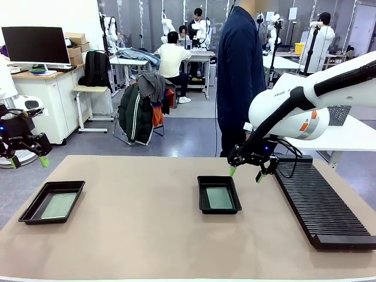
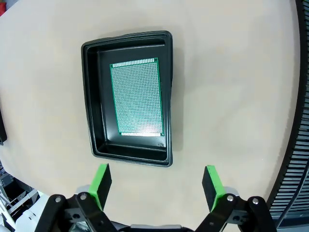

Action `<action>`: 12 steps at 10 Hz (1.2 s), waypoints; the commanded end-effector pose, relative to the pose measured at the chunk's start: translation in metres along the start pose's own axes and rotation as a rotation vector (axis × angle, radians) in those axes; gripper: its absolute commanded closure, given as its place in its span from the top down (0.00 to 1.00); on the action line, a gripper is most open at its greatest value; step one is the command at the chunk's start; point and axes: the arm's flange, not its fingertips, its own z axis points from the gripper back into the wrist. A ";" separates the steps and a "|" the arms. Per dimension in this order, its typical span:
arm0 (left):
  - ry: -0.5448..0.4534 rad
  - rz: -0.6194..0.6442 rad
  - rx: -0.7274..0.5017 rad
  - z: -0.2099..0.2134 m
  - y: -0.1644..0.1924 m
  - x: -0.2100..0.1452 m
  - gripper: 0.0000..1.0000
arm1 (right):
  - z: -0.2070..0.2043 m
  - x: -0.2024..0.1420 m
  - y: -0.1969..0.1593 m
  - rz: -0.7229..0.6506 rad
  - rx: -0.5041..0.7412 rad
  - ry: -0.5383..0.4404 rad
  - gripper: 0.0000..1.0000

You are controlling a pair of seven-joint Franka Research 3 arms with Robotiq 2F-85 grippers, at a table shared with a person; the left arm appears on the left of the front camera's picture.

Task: Inspect and transfer BCBs to ESD trays.
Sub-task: Pick up the ESD tray and place it on the left side of the table.

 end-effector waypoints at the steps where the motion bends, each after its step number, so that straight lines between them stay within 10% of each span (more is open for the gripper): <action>1: -0.007 0.003 0.000 0.000 0.000 -0.001 0.93 | -0.001 -0.001 0.001 0.002 0.000 0.001 1.00; 6: 0.000 0.000 0.000 0.000 0.000 0.000 0.93 | 0.000 0.000 0.000 0.000 0.000 0.000 1.00; 12: -0.104 0.019 0.028 0.023 -0.144 -0.011 0.93 | 0.023 -0.008 -0.109 -0.047 0.374 -0.011 1.00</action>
